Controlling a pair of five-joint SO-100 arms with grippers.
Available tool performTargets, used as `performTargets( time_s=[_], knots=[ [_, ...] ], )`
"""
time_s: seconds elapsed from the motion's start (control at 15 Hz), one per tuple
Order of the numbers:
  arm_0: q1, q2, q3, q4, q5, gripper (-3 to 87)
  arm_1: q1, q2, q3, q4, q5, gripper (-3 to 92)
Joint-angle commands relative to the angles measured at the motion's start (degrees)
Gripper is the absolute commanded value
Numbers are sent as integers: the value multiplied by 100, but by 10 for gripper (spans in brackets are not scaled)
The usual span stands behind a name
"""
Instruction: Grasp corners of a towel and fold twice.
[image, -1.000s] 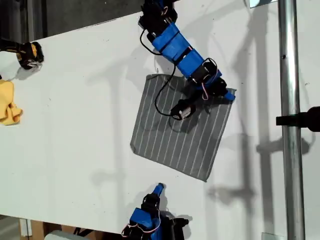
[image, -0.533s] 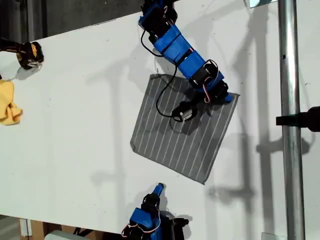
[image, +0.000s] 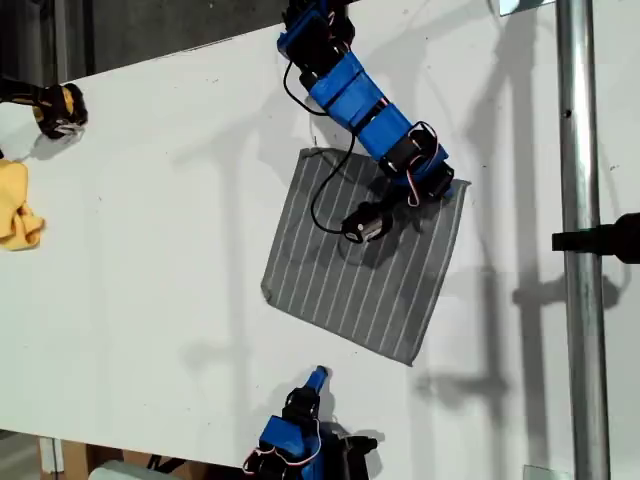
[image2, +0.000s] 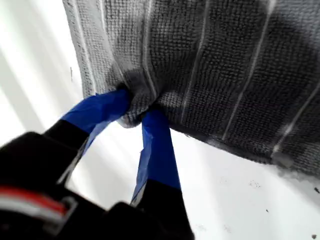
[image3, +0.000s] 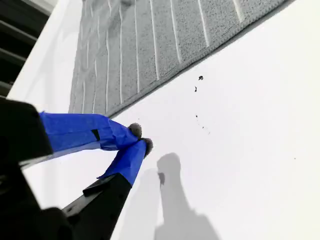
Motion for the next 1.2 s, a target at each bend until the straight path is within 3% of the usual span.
performTargets(
  time_s=[0.0, 0.33, 0.53, 0.67, 0.93, 1.13],
  knots=[
    [-26, 35, 35, -9, 9, -15, 44, -308, 141, 79, 26, -1],
    [-88, 35, 35, -26, 26, -15, 70, 413, 668, 220, -53, -1],
    [88, -53, -729, -396, -62, -17, 149, 800, 756, 457, -70, -1],
    [387, -1397, -1846, -431, -132, -17, 202, 844, 756, 492, -123, -1],
    [932, -4641, -4008, -1107, 211, -17, 308, 870, 756, 545, -264, -1],
    [1406, -6381, -5361, -1011, 721, -17, 343, 870, 747, 545, -316, -1]
  ],
)
